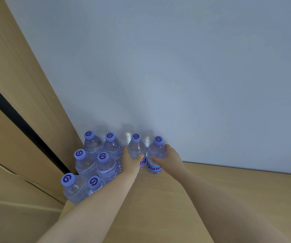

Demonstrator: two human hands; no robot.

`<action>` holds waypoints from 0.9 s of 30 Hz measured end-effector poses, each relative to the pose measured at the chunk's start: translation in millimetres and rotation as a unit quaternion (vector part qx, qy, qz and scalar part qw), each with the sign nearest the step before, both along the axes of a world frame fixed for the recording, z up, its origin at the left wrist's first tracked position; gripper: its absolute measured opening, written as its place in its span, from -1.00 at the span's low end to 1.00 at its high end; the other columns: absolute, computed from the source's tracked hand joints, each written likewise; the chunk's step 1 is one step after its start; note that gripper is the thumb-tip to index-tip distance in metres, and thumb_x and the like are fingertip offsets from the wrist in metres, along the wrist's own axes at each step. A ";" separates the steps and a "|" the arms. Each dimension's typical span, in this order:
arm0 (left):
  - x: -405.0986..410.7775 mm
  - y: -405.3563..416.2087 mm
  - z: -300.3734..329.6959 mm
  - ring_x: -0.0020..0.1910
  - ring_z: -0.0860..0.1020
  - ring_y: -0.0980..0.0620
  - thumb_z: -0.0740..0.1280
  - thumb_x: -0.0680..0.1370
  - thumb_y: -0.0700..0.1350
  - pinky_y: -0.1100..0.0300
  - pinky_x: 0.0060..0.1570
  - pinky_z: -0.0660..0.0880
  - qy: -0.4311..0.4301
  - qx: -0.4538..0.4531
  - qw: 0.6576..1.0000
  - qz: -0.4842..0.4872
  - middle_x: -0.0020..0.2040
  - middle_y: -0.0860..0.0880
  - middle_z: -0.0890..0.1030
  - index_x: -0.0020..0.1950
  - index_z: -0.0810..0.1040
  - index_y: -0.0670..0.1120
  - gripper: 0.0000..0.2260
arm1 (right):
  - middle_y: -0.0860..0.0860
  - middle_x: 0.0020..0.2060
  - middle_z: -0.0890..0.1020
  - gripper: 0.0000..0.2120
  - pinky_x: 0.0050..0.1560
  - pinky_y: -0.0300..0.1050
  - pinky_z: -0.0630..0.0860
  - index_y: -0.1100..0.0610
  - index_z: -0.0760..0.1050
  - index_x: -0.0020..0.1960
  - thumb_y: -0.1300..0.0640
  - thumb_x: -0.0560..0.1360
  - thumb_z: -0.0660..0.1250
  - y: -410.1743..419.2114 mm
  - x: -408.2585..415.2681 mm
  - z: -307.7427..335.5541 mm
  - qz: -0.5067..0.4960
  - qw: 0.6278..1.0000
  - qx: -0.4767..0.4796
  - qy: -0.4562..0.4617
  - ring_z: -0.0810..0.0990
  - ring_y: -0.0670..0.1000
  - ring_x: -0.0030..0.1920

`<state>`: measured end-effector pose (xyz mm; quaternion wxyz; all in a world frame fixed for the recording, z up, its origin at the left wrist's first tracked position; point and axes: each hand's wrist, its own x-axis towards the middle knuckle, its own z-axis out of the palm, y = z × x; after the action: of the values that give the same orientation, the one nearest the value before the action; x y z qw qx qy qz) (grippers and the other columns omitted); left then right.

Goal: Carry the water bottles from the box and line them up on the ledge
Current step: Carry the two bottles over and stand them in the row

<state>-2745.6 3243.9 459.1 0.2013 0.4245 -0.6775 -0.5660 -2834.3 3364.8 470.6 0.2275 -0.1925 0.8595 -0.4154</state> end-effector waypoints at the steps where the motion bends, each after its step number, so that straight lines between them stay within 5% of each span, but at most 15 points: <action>1: 0.4 0.4 -0.5 0.18 0.50 -0.08 0.43 0.49 -0.23 0.12 0.11 0.40 0.002 -0.003 1.000 -0.001 0.14 -0.03 0.53 0.30 0.41 -0.13 -0.59 | 0.02 0.05 0.56 -0.58 -0.10 -0.17 0.46 0.10 0.41 0.16 -0.01 0.40 0.45 1.0 1.2 -0.4 0.006 1.000 0.001 0.004 0.56 0.02 0.00; 9: 6.4 3.9 -0.5 0.28 0.47 -0.06 0.39 0.51 -0.25 0.18 0.19 0.35 0.016 -0.020 1.000 -0.005 0.27 -0.06 0.54 0.39 0.40 -0.14 -0.54 | 0.03 0.05 0.54 -0.58 -0.06 -0.14 0.50 0.13 0.40 0.15 -0.01 0.40 0.44 2.9 7.8 -0.4 0.002 1.000 -0.009 0.001 0.56 0.01 0.01; 27: 14.7 3.8 0.3 0.22 0.51 -0.06 0.41 0.50 -0.22 0.09 0.21 0.43 -0.001 -0.044 0.998 -0.040 0.20 -0.06 0.58 0.31 0.46 -0.11 -0.61 | 0.03 0.06 0.48 -0.58 0.04 -0.06 0.53 0.13 0.38 0.17 -0.02 0.44 0.44 7.4 14.7 -0.6 0.020 0.999 -0.008 0.030 0.53 0.02 0.03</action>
<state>-2731.0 3247.8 459.4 0.1962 0.3889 -0.7180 -0.5429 -2819.6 3372.2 470.0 0.2079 -0.2244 0.8584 -0.4118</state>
